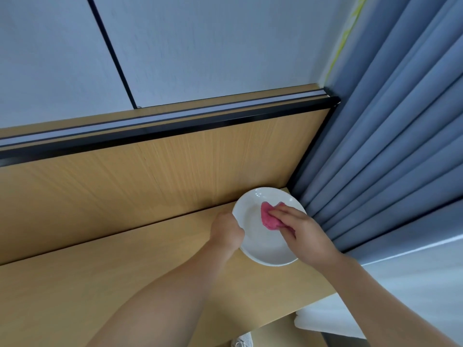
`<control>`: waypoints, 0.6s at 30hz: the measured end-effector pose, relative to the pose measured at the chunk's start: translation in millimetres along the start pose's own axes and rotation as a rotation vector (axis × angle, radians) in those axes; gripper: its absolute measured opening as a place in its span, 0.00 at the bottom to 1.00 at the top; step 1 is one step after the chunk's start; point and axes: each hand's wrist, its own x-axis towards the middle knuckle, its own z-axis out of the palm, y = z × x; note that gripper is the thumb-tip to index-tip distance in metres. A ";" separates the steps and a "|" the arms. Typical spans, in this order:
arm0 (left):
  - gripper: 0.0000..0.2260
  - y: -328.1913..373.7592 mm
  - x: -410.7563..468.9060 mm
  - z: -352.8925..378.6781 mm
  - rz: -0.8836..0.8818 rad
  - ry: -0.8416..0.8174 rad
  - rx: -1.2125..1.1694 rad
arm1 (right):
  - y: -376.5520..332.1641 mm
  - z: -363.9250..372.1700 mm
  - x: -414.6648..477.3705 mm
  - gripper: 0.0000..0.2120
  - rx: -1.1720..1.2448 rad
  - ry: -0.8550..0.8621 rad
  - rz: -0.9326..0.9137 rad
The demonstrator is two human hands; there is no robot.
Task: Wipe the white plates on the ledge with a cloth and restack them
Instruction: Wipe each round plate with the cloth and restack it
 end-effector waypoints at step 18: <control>0.16 -56.2 -29.2 -53.0 -0.039 0.111 -0.318 | -41.1 13.6 0.5 0.17 -0.014 0.012 -0.030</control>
